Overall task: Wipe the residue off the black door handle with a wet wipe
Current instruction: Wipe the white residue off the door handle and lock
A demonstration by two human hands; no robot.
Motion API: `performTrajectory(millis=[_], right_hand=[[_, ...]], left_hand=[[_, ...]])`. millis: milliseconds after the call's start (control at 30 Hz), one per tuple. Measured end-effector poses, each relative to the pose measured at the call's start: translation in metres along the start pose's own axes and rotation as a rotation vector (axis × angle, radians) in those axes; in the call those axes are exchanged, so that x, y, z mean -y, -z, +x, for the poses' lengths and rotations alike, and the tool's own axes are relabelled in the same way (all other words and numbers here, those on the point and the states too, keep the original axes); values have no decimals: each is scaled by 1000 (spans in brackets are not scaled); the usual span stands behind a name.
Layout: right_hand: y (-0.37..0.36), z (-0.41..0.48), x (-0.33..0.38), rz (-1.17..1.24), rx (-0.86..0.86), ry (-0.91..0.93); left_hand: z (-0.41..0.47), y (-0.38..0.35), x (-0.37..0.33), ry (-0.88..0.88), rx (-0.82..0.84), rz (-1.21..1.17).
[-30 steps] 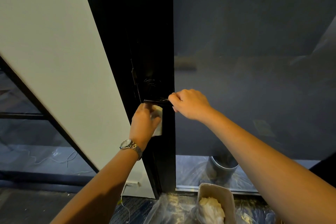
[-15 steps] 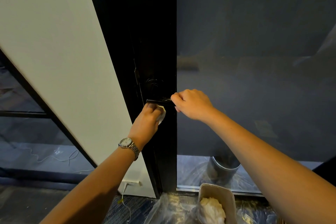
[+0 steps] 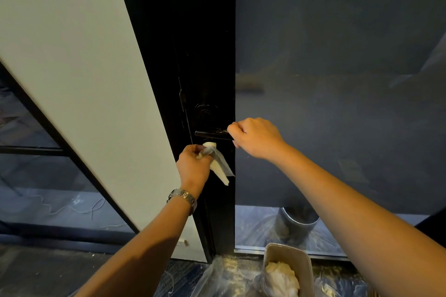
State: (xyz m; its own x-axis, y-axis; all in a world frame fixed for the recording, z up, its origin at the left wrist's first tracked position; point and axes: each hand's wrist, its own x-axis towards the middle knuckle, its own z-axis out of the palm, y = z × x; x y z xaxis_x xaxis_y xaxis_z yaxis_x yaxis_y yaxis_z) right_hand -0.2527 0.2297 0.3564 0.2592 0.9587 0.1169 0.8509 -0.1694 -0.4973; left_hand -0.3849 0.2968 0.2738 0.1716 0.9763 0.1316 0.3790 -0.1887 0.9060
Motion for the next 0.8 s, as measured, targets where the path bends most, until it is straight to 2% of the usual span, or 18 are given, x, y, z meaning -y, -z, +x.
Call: performTrajectory(millis=[133,300,433,600,633,733,800], right_hand=[[1,1,0,4,-2,-1],[0,1,0,11,-10,-12],[-2,2,-2,13,-7,-10],[1,0,-1,7,18,3],[1,0,-1,7,23,5],[0,0,-1,12,15,-2],[0,1,-1,8,6,-14]], left_hand=[[-4,2,-3,-196,-25,164],[-1,1,-4,-367,18,262],[4,0,2,-489,99,427],[19,16,8,-955,176,843],[23,18,9,-964,168,859],[19,14,4,-798,146,810],[15,2,2,-801,147,910]])
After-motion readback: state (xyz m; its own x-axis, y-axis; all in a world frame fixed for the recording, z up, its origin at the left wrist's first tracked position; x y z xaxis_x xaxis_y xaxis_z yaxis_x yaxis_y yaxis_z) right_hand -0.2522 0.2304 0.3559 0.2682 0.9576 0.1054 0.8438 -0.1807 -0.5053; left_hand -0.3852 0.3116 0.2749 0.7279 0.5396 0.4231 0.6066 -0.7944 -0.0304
